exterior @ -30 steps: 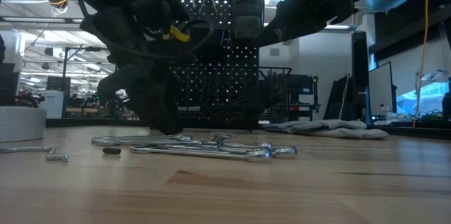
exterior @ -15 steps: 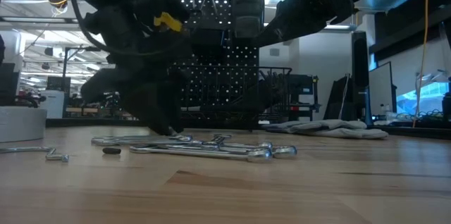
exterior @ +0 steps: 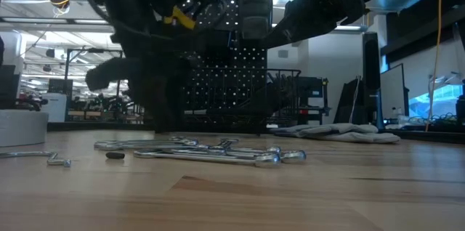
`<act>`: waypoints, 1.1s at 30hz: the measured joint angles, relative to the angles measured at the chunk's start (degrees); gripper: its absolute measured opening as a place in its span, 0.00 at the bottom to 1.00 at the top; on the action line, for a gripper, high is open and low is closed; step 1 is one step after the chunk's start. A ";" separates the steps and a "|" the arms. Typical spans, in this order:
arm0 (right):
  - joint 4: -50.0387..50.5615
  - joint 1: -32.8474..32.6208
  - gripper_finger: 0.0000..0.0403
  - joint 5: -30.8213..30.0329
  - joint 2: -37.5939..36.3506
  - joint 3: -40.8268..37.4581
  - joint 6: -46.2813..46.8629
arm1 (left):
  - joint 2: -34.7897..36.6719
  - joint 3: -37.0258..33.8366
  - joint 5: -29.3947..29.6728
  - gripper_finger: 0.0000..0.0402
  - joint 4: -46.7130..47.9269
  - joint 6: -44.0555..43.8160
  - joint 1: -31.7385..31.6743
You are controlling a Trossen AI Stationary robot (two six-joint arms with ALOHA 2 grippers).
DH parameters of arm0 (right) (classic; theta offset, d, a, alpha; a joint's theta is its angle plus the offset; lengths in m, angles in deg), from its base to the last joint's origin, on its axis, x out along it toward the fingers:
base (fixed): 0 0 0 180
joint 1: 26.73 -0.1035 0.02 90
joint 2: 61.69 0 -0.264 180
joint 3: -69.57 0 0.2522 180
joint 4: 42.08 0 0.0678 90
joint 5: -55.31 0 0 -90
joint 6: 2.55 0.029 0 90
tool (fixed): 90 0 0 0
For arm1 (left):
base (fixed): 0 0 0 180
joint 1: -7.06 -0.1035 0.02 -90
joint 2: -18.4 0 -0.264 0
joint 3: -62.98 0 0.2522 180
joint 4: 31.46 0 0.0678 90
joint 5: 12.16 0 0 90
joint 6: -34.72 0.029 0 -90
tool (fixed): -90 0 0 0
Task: Hang tools onto peg board
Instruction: Hang the wrench on the peg board
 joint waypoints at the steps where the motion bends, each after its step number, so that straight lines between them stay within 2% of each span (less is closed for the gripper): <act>1: 0.00 0.00 0.35 0.00 0.00 0.00 0.00 | 0.00 0.61 0.21 0.24 1.56 -2.36 0.24; 7: 0.02 0.00 0.35 0.00 0.00 0.00 0.29 | 0.04 1.12 0.59 0.24 5.67 -17.62 1.13; 16: 0.00 0.00 0.35 0.00 0.00 0.00 0.35 | 0.07 0.15 5.77 0.24 1.49 -39.84 0.39; 25: 0.00 0.00 0.35 0.02 0.00 0.00 0.44 | -0.39 0.20 6.84 0.24 1.89 -51.77 -2.13; 29: -0.03 0.00 0.35 0.02 0.00 0.00 0.45 | -2.96 0.20 4.86 0.24 1.63 -53.91 -2.30; 33: -0.06 0.00 0.35 0.02 0.00 0.00 0.46 | -5.98 0.55 5.51 0.24 -0.80 -55.31 -2.23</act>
